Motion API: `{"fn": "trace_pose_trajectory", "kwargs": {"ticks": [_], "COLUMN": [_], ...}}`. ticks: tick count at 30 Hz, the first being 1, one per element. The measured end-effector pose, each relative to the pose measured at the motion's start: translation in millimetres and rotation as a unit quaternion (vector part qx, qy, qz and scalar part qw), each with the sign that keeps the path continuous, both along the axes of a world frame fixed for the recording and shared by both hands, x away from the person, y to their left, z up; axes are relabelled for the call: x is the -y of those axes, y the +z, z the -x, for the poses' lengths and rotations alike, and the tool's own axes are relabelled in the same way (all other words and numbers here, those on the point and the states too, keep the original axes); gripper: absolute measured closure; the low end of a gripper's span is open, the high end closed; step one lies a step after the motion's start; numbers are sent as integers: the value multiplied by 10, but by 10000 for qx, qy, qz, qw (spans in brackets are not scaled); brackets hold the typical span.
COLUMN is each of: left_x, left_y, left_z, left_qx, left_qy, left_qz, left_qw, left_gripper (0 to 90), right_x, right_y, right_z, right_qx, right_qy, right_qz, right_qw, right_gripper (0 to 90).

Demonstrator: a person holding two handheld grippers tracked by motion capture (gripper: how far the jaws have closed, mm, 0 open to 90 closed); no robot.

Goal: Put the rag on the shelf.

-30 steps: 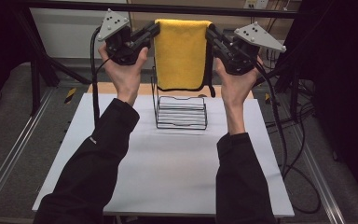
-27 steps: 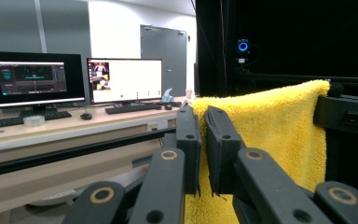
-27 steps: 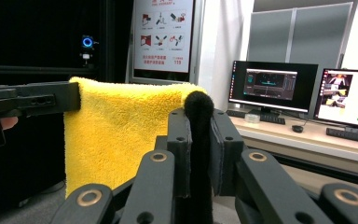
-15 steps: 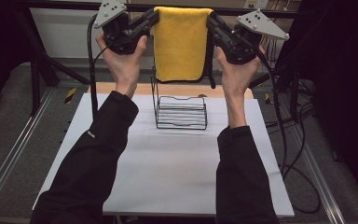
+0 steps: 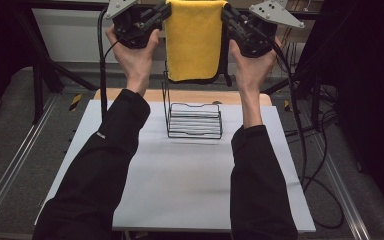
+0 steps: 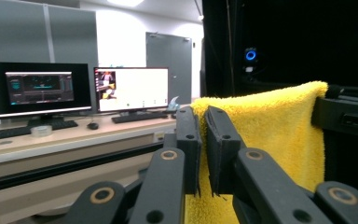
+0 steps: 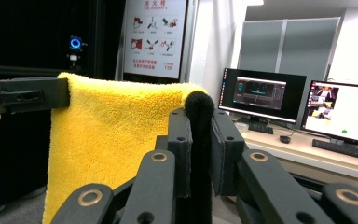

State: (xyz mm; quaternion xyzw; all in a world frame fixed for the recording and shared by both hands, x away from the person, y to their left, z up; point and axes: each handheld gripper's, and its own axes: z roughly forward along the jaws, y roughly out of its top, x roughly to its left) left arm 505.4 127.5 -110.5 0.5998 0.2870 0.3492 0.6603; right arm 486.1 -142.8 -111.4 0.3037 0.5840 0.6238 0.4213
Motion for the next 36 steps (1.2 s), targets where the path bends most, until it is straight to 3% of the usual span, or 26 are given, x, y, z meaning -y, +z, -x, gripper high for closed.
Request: {"fn": "trace_pose_trajectory", "kwargs": {"ticks": [11,21,28,36], "left_x": [-26,-41,-60,-48], "left_y": [-110,-437,-646,-805], "left_z": [-200,-255,-265,-223], "left_qx": [-81,-234,-351,-383], "left_qy": [70,4,-28,-123], "left_qz": [-65,-278,-390,-495], "left_qw": [9999,9993,9986,9980], "left_gripper": [840,840,840,841], "right_x": [-48,-27,-23,15], "right_y": [-58,-388,-586,-786], "right_z": [-211,-326,-340,-309], "right_qx": [-32,-285,-433,-608], "right_qy": [-65,3,74,130], "right_qz": [244,305,404,357], "right_qw": [9997,9991,9982,9974], "right_gripper": [805,805,804,804]}}
